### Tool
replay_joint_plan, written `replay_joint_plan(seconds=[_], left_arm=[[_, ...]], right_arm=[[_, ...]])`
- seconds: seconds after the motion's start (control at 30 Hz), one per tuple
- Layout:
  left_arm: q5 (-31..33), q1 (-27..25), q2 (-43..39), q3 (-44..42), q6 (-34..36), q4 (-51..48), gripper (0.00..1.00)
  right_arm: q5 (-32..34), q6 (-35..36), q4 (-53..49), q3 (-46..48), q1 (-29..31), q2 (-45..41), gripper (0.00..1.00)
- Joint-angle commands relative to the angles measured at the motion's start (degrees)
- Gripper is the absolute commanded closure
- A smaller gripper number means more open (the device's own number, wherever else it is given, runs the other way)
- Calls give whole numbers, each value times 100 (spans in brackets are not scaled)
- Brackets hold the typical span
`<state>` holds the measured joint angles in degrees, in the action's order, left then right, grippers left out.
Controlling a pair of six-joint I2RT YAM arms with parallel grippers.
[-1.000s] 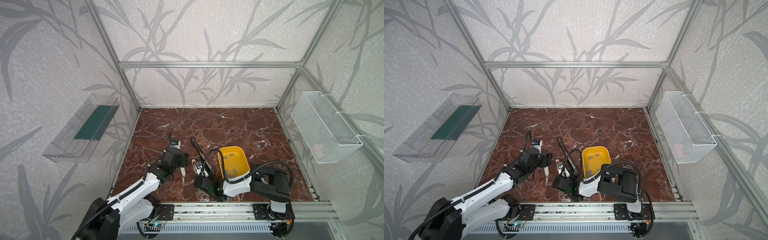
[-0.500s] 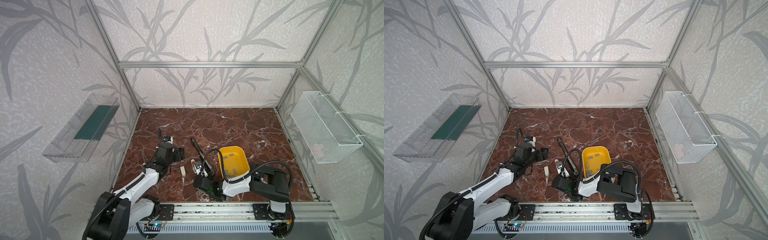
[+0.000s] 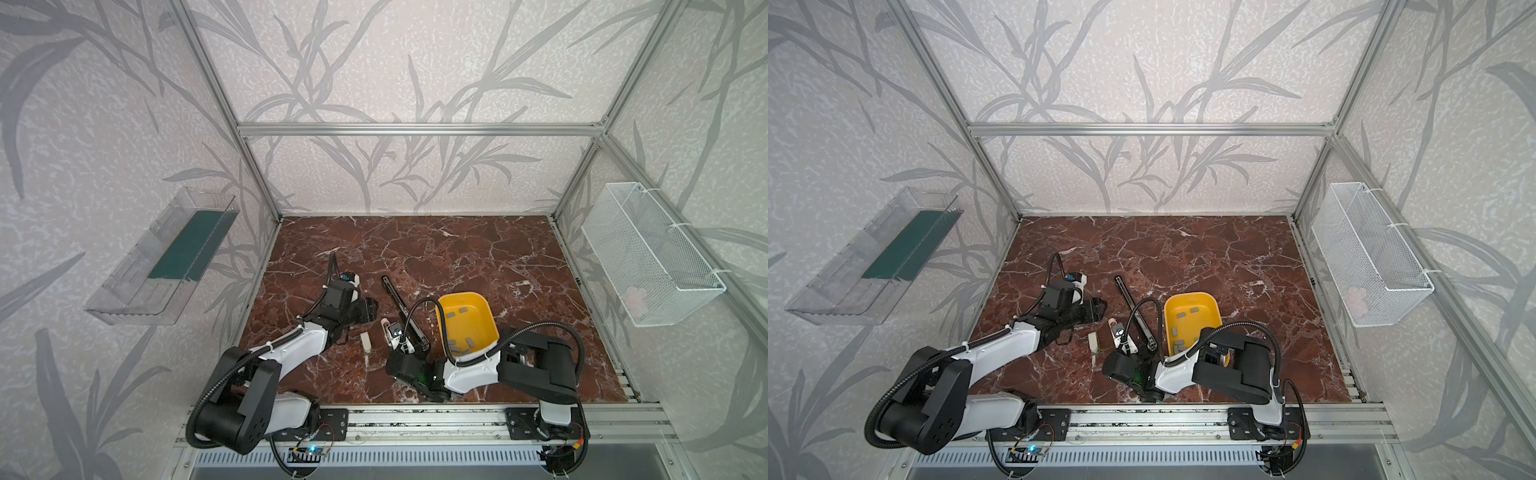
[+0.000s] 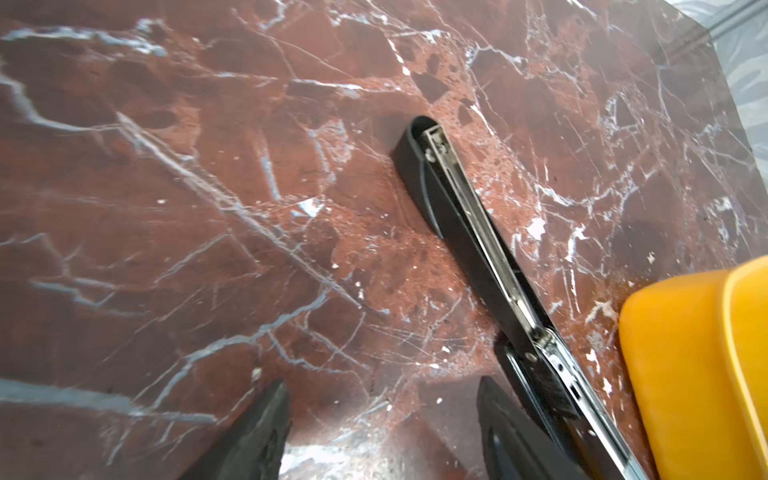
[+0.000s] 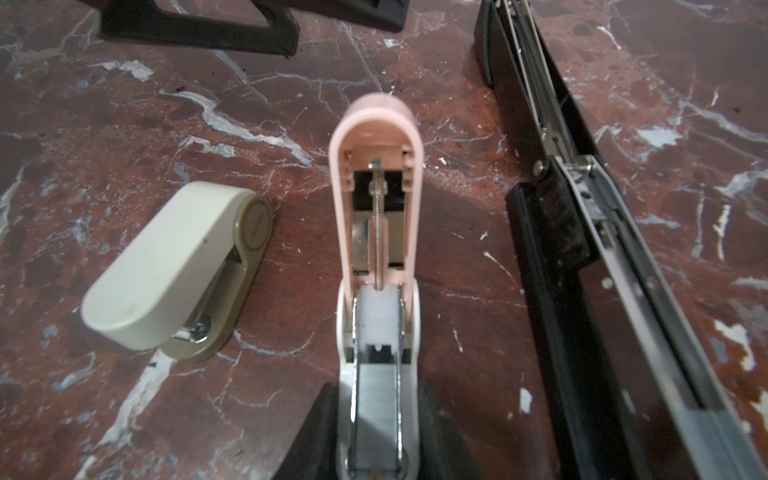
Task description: Load the staples into the stapler
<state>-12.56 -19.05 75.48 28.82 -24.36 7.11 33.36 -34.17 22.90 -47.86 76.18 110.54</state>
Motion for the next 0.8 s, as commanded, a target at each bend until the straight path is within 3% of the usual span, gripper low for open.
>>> replay_joint_plan(seconds=[0.0, 0.4, 0.77], left_arm=[[-291, -83, 84, 193, 177, 45, 31], [-354, -417, 477, 524, 413, -216, 44], [-525, -713, 628, 698, 466, -644, 49]], right_arm=[[-326, -54, -308, 37, -3, 205, 73], [-439, -184, -206, 46, -110, 231, 73], [-544, -274, 16, 57, -237, 230, 75]])
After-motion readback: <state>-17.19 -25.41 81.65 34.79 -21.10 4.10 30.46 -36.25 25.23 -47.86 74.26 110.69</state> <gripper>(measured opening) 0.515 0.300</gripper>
